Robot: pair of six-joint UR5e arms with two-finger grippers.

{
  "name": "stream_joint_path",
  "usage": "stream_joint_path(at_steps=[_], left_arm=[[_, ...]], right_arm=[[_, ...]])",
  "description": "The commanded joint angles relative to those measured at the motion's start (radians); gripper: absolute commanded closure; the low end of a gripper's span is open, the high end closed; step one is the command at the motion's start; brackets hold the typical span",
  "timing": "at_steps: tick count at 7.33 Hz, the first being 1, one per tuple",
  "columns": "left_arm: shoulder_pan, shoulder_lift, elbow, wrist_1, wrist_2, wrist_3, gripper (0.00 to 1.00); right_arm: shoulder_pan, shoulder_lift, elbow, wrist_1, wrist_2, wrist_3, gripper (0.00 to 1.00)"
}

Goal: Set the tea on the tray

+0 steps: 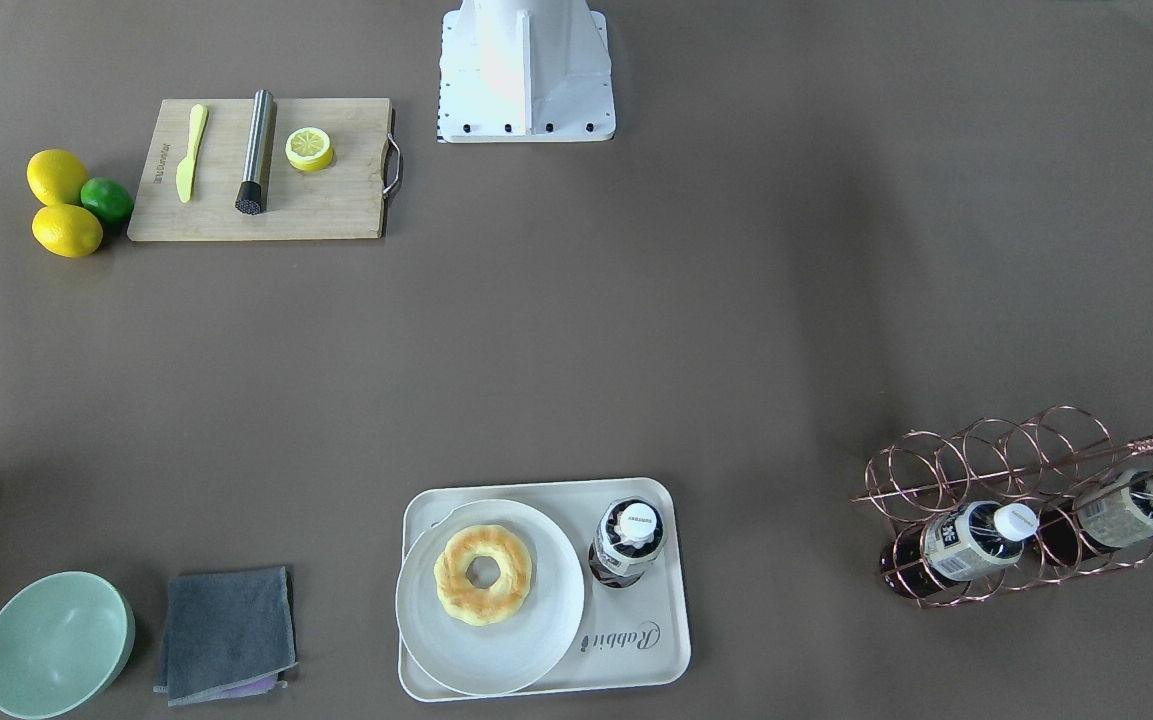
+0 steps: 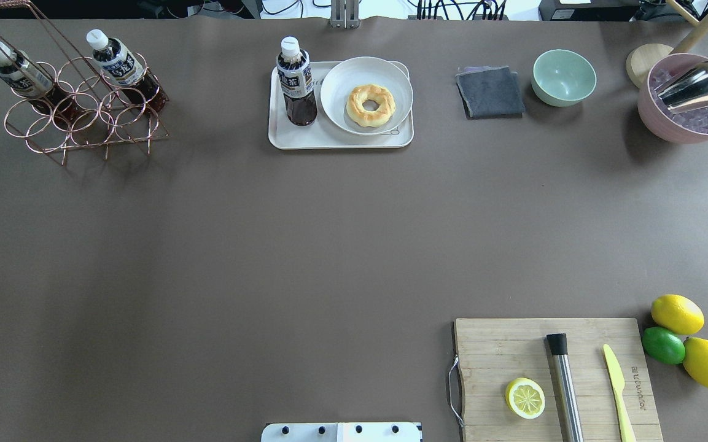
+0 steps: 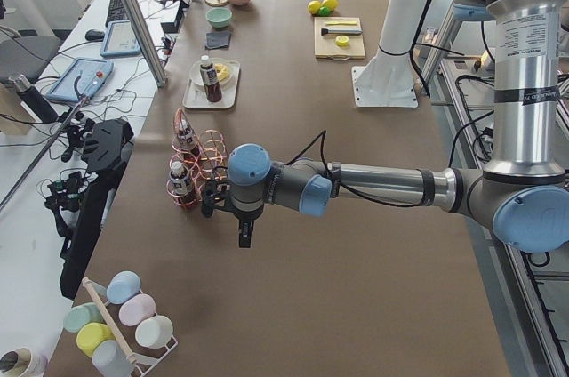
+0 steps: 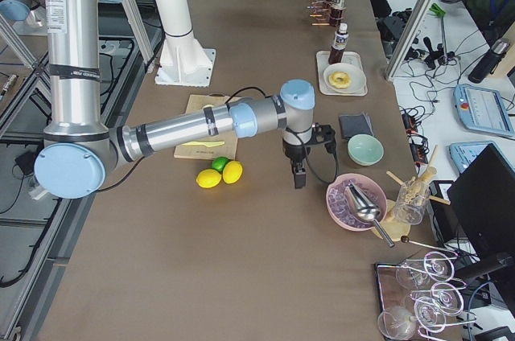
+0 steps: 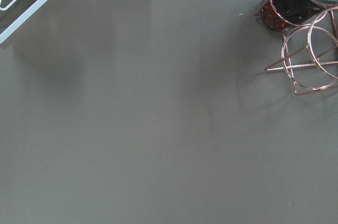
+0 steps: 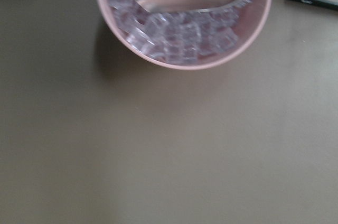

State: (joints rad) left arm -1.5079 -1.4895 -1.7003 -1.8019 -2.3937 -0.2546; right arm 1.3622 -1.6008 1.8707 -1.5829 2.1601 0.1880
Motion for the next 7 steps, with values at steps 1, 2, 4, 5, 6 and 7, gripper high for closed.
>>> stream_joint_path(at_steps=[1, 2, 4, 5, 6, 7], left_arm=[[0.000, 0.006, 0.001, -0.008, 0.007, 0.047, 0.01], [-0.003, 0.038, 0.004, -0.008, 0.008, 0.114, 0.01], [-0.002, 0.063, 0.002, -0.004, 0.008, 0.124, 0.01], [0.000, 0.064, 0.005, -0.002, 0.008, 0.126, 0.01], [0.003, 0.115, 0.013, -0.001, 0.010, 0.127, 0.01], [0.000, 0.132, 0.011, -0.001, 0.010, 0.126, 0.01]], right_arm=[[0.170, -0.076, -0.096, -0.065, 0.020, -0.190, 0.00], [0.184, -0.082, -0.100, -0.066, 0.035, -0.190, 0.00], [0.184, -0.082, -0.111, -0.066, 0.037, -0.179, 0.00], [0.184, -0.084, -0.110, -0.066, 0.037, -0.180, 0.00], [0.184, -0.085, -0.110, -0.066, 0.037, -0.180, 0.00], [0.184, -0.085, -0.119, -0.063, 0.037, -0.180, 0.00]])
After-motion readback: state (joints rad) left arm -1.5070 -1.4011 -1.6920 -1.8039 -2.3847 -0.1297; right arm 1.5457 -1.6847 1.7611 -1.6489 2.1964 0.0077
